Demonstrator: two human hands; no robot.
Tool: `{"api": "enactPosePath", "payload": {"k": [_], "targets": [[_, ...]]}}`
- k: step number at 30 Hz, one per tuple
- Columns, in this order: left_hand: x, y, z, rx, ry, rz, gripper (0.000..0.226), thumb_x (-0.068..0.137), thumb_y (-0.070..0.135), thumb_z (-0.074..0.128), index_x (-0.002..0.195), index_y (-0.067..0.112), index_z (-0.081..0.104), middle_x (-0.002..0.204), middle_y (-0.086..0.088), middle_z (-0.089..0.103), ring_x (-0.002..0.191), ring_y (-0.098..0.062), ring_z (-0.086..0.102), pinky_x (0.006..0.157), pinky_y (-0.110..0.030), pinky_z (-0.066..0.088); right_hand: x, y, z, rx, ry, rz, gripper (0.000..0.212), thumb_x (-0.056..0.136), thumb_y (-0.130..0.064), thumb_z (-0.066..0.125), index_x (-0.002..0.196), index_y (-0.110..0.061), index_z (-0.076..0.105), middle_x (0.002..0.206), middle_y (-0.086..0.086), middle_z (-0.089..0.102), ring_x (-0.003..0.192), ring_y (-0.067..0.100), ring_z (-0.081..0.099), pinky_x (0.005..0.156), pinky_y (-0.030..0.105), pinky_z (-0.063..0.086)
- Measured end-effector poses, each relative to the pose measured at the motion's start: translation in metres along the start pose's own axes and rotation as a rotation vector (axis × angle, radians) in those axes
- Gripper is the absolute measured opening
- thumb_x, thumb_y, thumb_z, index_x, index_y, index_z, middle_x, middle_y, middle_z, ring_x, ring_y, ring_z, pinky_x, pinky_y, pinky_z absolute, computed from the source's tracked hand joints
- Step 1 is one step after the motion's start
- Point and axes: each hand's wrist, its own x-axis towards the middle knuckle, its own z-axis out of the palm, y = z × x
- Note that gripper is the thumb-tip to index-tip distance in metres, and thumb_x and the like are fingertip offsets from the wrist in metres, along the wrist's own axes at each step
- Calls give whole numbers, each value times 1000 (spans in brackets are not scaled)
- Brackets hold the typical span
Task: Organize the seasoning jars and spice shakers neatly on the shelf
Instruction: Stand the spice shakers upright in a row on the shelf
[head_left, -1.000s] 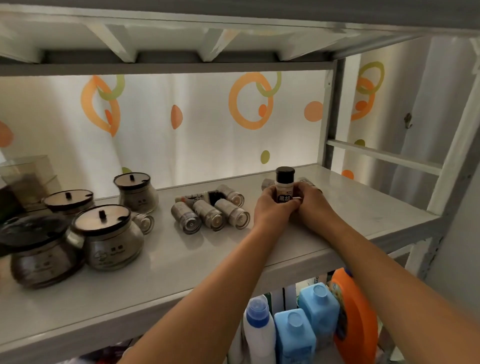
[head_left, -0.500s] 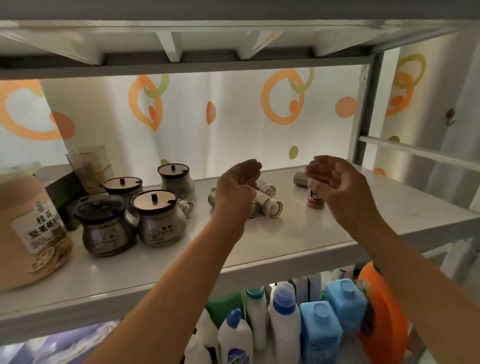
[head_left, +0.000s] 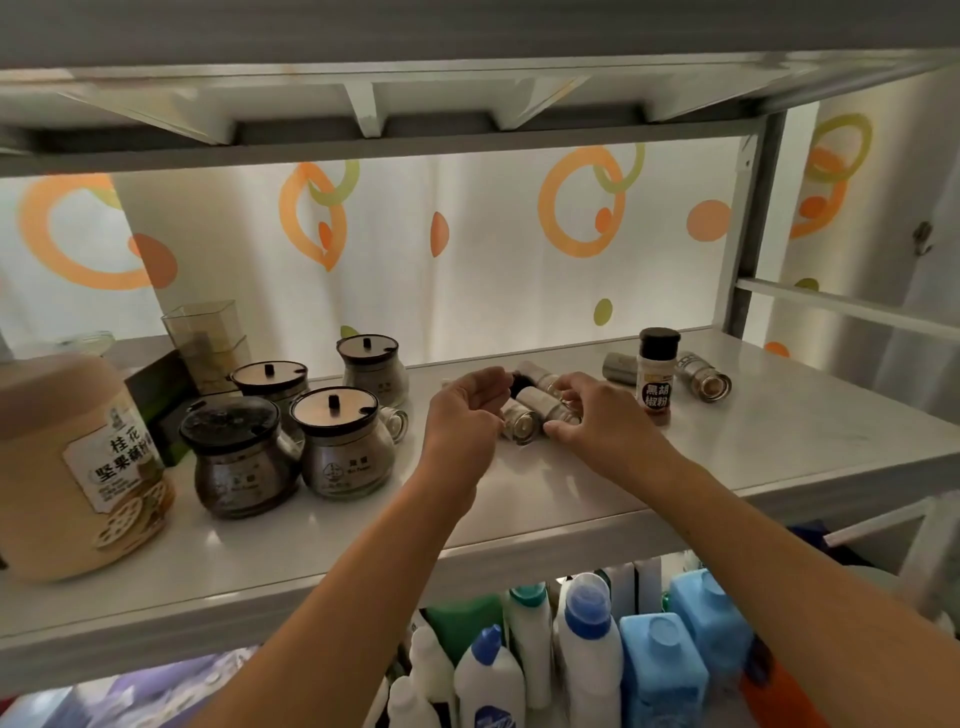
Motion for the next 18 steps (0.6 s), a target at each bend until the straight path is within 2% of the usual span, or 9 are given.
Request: {"api": "enactPosePath", "payload": {"k": [3, 8, 13, 16, 18], "targets": [[-1, 0, 0, -4, -12, 6, 63, 73, -30, 32, 117, 7, 59, 117, -8, 65, 110, -15, 61, 89, -21, 50, 2, -2, 1, -47, -11, 9, 52, 84, -25, 69, 133, -17, 52, 127, 6, 62, 115, 22, 58, 86, 23, 40], [-2, -1, 2, -13, -62, -5, 61, 73, -30, 35, 113, 10, 59, 116, -7, 65, 110, -14, 60, 93, -23, 48, 4, -5, 3, -81, -21, 10, 54, 84, -26, 68, 134, -18, 51, 126, 8, 63, 113, 24, 58, 90, 30, 44], [-6, -11, 1, -5, -88, -35, 59, 75, -29, 39, 113, 12, 60, 119, -7, 66, 114, -15, 61, 91, -22, 50, 2, -2, 8, -135, 11, 24, 54, 85, -34, 64, 136, -19, 53, 115, 12, 69, 103, 27, 63, 84, 34, 51], [-8, -9, 2, -5, -75, -15, 57, 76, -29, 40, 117, 6, 61, 115, -6, 68, 110, -15, 63, 90, -22, 51, 2, -1, 10, -146, 27, 31, 49, 85, -33, 63, 131, -16, 58, 111, 13, 70, 100, 28, 64, 84, 36, 53], [-7, -4, 2, -15, -32, 51, 57, 74, -28, 39, 113, 7, 64, 106, -3, 70, 100, -10, 66, 81, -16, 53, 3, -1, 11, -152, 33, 34, 45, 86, -31, 62, 127, -14, 61, 110, 13, 70, 99, 29, 64, 84, 35, 52]]}}
